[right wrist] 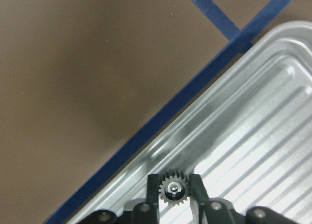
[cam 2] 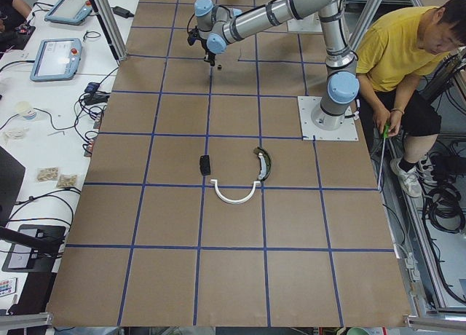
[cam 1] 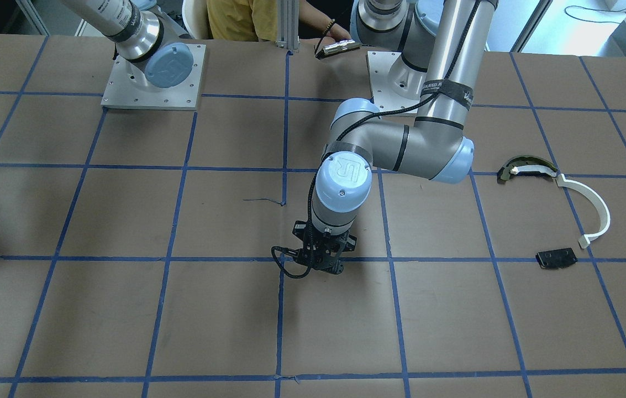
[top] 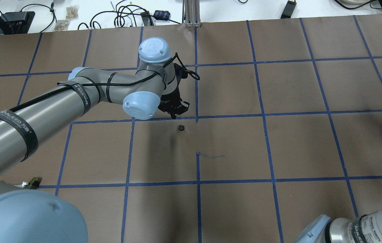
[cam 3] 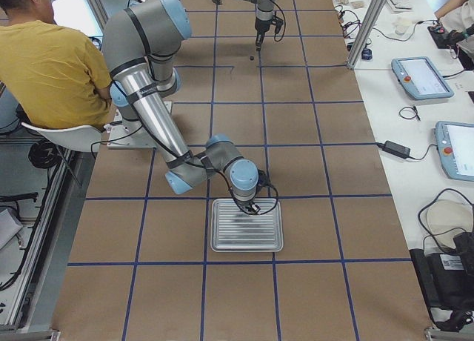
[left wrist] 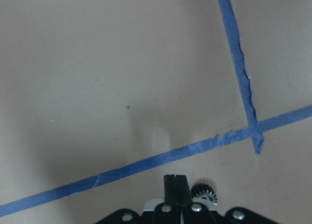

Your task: Place bearing gear from tray to pile

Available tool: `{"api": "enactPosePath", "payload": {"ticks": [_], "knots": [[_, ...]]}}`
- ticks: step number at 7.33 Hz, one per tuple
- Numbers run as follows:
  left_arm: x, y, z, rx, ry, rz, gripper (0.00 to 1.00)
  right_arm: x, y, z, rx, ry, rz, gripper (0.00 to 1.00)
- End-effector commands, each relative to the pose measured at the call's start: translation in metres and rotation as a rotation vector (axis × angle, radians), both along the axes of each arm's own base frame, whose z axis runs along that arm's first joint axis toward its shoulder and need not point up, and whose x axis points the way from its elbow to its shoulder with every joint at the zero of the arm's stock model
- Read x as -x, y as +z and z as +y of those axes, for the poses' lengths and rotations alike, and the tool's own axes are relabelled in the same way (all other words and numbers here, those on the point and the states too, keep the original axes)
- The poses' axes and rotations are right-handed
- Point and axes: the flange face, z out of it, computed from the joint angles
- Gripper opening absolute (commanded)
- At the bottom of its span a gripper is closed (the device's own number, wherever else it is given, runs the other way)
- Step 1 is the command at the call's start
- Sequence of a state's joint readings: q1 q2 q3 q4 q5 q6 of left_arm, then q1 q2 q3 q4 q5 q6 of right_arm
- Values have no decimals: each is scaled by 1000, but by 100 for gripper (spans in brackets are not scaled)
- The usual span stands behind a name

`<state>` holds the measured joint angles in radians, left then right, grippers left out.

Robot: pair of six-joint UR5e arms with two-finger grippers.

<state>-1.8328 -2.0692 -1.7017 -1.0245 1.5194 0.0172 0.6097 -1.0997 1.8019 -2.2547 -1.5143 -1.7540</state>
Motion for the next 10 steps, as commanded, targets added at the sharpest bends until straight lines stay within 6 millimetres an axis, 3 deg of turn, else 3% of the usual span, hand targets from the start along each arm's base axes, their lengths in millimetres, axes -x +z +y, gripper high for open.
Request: {"api": "enactPosePath", "payload": {"ticks": [1, 2, 3, 4, 5, 6, 7, 8, 9, 10], "knots": [[15, -16, 12, -43, -9, -10, 93, -7, 31, -4, 34, -171, 31, 0], [23, -16, 16, -41, -24, -10, 95, -41, 58, -21, 84, -244, 7, 0], [26, -16, 19, -42, -30, -12, 96, -108, 85, -52, 66, -297, -25, 0], [27, -19, 20, -49, -32, -14, 96, -171, 115, -67, 44, -401, -38, 0], [27, -21, 21, -51, -22, -18, 95, -232, 133, -74, 20, -486, -59, 0], [27, -26, 21, -59, -19, -21, 90, -285, 136, -78, 7, -567, -72, 0], [27, -29, 20, -63, -18, -20, 75, -328, 132, -77, -9, -646, -84, 0], [27, -30, 21, -65, -18, -23, 58, -358, 130, -77, -19, -674, -95, 0], [27, -30, 20, -65, -19, -24, 30, -375, 128, -76, -36, -738, -101, 0], [27, -32, 20, -68, -19, -30, 16, -407, 126, -77, -48, -762, -108, 0]]}}
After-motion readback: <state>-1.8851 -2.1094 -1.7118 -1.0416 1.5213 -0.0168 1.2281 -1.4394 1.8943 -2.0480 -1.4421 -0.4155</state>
